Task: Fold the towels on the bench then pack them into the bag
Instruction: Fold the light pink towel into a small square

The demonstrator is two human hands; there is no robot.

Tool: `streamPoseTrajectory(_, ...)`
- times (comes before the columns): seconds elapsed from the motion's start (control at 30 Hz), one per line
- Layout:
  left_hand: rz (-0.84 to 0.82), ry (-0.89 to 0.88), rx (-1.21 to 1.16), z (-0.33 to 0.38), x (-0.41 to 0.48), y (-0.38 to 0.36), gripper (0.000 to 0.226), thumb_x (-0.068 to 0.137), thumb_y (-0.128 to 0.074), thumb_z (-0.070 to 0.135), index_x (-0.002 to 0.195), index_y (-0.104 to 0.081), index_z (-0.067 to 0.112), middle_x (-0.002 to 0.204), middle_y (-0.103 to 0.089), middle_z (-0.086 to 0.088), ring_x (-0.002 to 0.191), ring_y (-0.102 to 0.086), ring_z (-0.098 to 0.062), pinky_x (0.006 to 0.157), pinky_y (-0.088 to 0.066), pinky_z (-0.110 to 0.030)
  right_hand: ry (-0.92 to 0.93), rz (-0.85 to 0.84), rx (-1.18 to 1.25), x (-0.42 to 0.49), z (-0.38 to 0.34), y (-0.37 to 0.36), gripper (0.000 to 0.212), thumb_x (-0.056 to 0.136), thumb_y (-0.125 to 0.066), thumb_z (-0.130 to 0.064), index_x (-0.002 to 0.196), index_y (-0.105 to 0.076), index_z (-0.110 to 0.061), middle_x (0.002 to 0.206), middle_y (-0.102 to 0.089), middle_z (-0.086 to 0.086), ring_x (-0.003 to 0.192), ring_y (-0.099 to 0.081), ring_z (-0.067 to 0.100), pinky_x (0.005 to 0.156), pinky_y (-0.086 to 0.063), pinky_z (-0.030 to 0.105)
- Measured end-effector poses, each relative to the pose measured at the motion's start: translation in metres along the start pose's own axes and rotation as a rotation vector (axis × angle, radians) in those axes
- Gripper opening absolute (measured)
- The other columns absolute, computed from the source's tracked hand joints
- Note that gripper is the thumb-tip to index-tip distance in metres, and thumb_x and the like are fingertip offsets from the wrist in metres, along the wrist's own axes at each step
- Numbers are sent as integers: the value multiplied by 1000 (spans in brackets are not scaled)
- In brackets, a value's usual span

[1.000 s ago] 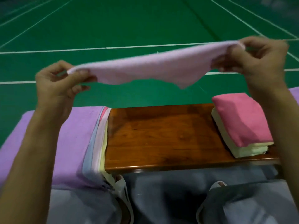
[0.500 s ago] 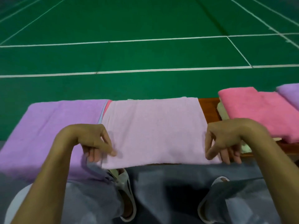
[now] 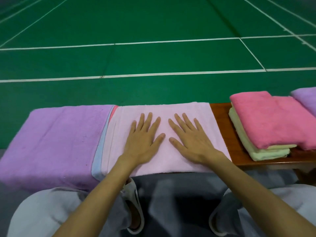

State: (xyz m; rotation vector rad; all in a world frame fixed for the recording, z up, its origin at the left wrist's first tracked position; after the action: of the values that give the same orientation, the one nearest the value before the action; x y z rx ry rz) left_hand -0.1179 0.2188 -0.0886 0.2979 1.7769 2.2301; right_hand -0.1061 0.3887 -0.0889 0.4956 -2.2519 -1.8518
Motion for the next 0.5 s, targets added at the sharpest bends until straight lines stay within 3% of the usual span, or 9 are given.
streamPoseTrajectory(0.1,21,81,23,-19,-7,1,73,100,-7,67,164,4,33,170,16,4,156,21,-19,128,7,-46,-75,27,-27,-5,21,2,67,104,-7,-65,161,12,-37,168,23,-8,153,26,17,126,9,50)
streamPoseTrajectory(0.3,36,175,18,-50,-16,8,82,98,-4,70,165,5,23,171,15,-2,157,19,-18,128,7,-43,-376,51,-48,-22,84,14,74,104,-12,-57,163,6,-17,170,14,1,157,15,24,127,3,49)
streamPoseTrajectory(0.5,15,163,18,-48,-17,9,83,97,-4,71,164,8,22,170,18,-1,156,21,-18,127,10,-41,-418,62,-29,-25,90,14,74,105,-15,-55,163,4,-13,171,11,2,157,12,28,127,3,49)
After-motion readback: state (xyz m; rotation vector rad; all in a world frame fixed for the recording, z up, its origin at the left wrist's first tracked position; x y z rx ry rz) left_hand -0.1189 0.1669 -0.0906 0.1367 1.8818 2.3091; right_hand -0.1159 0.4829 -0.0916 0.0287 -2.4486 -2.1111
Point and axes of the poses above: each hand's wrist, its own x-axis towards the middle knuckle, its own y-axis out of the back of the hand, z = x × y, the point moved 8 cm from there along x, towards the middle knuckle
